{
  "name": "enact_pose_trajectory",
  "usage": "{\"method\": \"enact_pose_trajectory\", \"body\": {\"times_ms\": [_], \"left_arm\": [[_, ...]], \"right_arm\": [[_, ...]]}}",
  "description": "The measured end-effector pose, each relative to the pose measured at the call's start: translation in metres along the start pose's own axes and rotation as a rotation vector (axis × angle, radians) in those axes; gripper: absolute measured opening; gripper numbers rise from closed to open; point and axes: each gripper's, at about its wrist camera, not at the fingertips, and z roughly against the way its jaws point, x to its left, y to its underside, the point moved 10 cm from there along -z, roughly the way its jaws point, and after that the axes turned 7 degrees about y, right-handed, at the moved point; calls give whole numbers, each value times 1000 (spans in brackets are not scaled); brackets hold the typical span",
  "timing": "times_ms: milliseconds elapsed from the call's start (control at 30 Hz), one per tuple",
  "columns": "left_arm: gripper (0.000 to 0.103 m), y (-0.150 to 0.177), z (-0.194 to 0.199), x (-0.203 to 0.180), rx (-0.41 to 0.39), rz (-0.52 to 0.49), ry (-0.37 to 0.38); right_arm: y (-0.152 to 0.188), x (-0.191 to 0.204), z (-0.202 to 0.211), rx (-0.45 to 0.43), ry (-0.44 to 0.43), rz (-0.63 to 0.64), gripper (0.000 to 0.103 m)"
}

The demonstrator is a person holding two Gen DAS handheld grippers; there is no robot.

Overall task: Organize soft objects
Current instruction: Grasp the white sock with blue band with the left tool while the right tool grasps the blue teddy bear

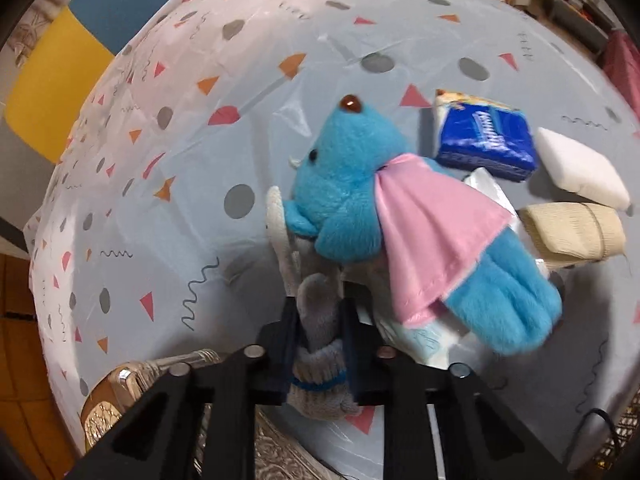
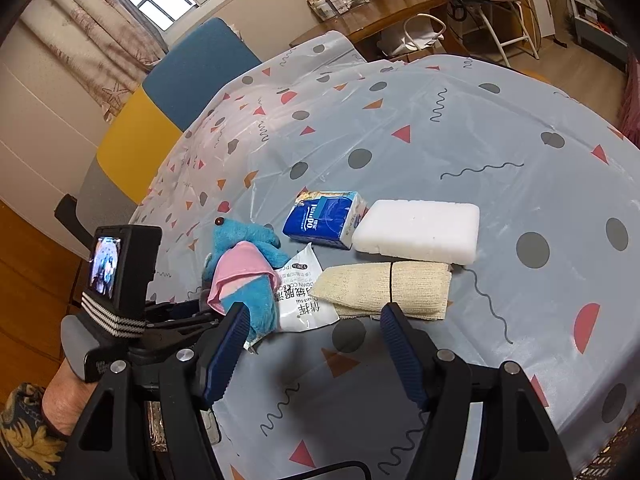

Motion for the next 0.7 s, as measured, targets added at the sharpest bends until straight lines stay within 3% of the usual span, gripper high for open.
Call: {"method": "enact_pose_trajectory", "body": {"times_ms": [400,700], "left_arm": [[15,20,46,-1,-120,99,172],[15,17,98,24,-248,209,238]], "right_arm": [[3,6,-4,14,11,33,69],[21,23,-21,82,68,179,69]]}}
